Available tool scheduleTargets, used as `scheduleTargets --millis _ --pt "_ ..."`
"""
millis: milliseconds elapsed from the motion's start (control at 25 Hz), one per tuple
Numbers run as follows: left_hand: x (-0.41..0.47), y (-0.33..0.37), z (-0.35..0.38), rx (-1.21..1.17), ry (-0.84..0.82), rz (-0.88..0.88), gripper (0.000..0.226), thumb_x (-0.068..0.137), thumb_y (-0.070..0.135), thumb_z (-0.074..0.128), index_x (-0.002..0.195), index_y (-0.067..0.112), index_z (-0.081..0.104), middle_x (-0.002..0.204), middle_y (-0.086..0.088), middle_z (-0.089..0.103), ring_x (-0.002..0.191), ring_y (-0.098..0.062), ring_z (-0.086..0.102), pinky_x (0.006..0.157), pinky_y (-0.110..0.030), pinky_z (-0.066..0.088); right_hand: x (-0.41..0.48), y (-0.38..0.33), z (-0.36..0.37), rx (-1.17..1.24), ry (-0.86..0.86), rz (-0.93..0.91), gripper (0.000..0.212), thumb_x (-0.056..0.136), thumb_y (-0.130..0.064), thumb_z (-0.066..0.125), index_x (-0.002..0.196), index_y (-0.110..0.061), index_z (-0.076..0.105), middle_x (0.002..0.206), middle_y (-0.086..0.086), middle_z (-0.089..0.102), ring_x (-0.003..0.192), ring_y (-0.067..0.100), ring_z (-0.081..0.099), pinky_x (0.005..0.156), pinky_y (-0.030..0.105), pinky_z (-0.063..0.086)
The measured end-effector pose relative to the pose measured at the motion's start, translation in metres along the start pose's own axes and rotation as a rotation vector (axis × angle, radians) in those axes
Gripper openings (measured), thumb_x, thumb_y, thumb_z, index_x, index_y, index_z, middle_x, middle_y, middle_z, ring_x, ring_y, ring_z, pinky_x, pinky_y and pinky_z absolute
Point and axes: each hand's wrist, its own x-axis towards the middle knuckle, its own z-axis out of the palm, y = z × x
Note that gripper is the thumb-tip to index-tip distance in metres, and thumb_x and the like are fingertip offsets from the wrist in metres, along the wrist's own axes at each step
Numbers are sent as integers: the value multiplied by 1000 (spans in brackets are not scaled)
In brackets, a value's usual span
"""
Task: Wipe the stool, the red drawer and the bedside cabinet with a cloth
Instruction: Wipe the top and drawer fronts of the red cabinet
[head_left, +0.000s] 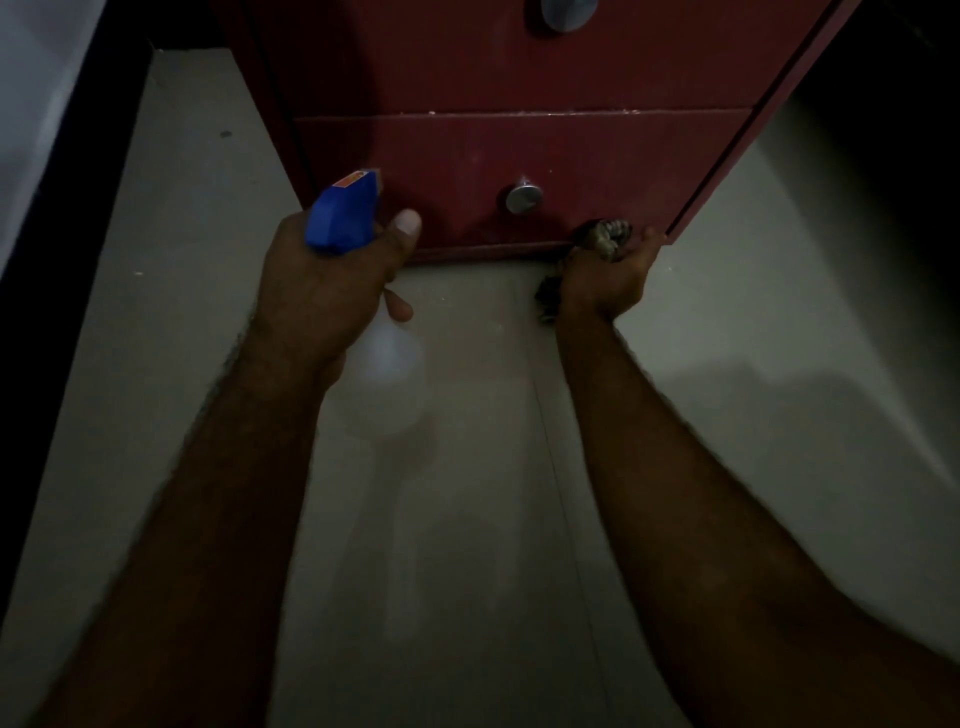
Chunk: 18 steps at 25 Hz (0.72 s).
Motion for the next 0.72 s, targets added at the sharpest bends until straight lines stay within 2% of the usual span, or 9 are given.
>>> scheduleTargets --millis 160,280,360,480,600,720 --pt "1 -1 -4 -30 2 5 18 91 37 74 96 41 56 94 -10 60 58 -21 66 64 -37 61 -38 1 18 79 -146 69 68 85 -10 78 147 -20 51 119 -3 68 108 19 68 97 41 59" --pt "2 3 -4 -52 8 27 18 91 33 74 90 37 56 92 -16 57 57 -23 64 57 -33 59 -42 4 19 89 -229 114 87 74 -2 83 151 -20 46 118 -5 64 107 21 68 97 41 59" --pt "4 5 -4 -34 22 32 18 91 34 74 87 34 56 90 -15 58 54 -21 64 56 -34 60 -33 6 17 98 -194 111 90 74 -1 82 153 -20 43 118 1 63 107 25 67 95 44 60" --pt "7 5 -3 -13 40 20 20 91 36 74 87 28 56 88 -12 60 53 -19 65 55 -31 59 -30 7 15 132 -179 186 88 80 2 76 156 -22 40 117 2 65 106 23 68 93 43 61" --pt "6 5 -4 -13 35 19 20 91 37 73 88 27 56 92 -13 60 54 -17 65 54 -27 57 -38 5 22 124 -110 163 77 79 -3 81 148 -20 51 117 4 71 103 22 70 93 42 61" --pt "3 3 -7 3 30 9 18 92 37 72 90 36 54 94 -13 61 58 -20 67 59 -29 60 -53 2 31 98 -59 167 72 75 -7 86 140 -17 57 106 5 75 96 21 71 91 41 60"
